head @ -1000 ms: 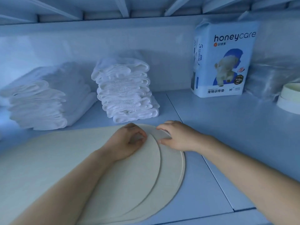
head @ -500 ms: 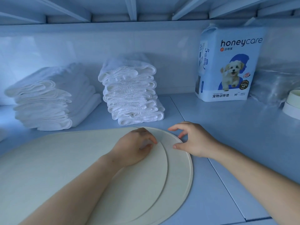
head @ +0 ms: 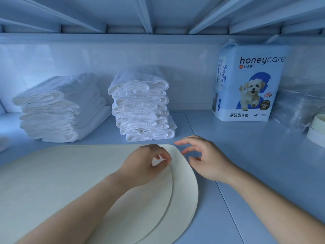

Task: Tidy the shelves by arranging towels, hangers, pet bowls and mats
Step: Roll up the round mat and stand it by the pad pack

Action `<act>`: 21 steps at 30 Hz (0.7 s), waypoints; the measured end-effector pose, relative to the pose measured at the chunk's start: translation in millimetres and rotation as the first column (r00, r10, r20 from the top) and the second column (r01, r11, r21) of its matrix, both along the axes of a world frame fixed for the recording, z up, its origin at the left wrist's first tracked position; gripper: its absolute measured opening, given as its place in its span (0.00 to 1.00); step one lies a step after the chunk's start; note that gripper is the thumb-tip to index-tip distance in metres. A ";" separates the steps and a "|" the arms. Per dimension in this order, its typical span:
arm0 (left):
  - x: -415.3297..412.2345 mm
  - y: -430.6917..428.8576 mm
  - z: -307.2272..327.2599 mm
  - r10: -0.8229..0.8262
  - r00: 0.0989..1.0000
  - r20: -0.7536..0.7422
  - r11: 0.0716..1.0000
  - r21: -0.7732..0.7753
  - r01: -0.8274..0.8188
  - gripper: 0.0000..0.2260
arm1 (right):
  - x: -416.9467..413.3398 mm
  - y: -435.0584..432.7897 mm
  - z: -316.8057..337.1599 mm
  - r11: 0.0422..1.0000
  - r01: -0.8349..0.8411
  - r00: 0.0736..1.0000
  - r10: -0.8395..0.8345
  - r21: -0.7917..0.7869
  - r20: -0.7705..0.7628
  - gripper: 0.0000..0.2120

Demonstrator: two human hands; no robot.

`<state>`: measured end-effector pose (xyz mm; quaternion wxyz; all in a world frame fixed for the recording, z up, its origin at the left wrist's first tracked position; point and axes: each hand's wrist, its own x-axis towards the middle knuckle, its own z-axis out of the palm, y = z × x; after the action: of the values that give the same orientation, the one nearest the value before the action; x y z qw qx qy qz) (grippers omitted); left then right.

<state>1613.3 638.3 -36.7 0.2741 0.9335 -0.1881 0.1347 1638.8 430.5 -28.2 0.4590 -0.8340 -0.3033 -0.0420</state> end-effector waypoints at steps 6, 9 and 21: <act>-3.7 -19.9 11.9 0.043 0.987 -0.155 0.998 -0.031 -0.048 0.14 | 1.2 3.0 -5.2 0.996 0.038 0.999 -0.039 0.078 0.015 0.24; -2.8 -25.9 9.7 0.074 0.976 -0.204 0.994 -0.069 -0.090 0.12 | 2.5 4.9 -9.5 0.995 0.057 0.998 -0.060 0.083 0.028 0.25; -30.8 86.0 31.3 0.548 0.831 -0.096 0.834 0.139 -0.534 0.06 | 4.3 61.3 -6.6 0.953 -0.094 0.979 0.141 -0.289 0.146 0.18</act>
<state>1582.5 724.3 -5.4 0.1865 0.9685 0.0953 0.1348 1643.1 491.8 -34.8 0.3111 -0.8647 -0.3923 -0.0401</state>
